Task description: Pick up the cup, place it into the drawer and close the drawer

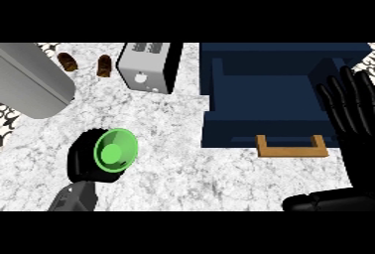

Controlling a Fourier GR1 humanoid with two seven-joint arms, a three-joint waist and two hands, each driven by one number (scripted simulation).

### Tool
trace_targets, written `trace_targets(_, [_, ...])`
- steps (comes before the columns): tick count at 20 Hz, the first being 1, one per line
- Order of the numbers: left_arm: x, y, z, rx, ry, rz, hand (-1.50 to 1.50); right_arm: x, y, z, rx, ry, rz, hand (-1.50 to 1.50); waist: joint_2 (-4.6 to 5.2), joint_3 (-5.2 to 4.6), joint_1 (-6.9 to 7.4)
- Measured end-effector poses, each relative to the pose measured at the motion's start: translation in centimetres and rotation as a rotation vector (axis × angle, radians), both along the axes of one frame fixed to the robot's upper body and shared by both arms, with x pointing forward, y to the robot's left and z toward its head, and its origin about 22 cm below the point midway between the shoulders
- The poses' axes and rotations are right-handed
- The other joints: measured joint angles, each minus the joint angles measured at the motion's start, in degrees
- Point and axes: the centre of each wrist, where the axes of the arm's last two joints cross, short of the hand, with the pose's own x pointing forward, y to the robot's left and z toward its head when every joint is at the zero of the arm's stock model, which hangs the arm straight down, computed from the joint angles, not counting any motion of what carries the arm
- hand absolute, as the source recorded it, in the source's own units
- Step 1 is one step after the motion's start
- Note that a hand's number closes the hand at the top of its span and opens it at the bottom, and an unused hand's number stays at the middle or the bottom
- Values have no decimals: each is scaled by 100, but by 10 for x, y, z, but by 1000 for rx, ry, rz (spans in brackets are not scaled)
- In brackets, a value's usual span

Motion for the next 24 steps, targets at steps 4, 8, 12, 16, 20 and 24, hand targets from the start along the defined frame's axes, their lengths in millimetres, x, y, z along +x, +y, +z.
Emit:
trace_targets(4, [16,-13,29,20,-62,-95,150,-4,-2,-4,0,8,-6,-150,-11,2,14])
trace_targets(8, [29,-28,67,25,-98,-182,150,-3,-2,-3,8,12,-7,-150,-17,4,35])
trace_targets(12, [41,-45,106,15,-121,-226,150,3,-7,-10,3,14,-7,-150,-10,4,27])
trace_targets(16, [52,-77,146,5,-135,-249,150,3,-11,-8,1,11,-10,-150,-8,4,8])
trace_targets(20, [67,-97,191,17,-151,-264,150,3,-7,-6,-2,4,-11,-150,-4,2,-11])
trace_targets(24, [77,-116,224,38,-156,-267,150,3,-8,-6,-2,0,-19,-150,0,2,-20])
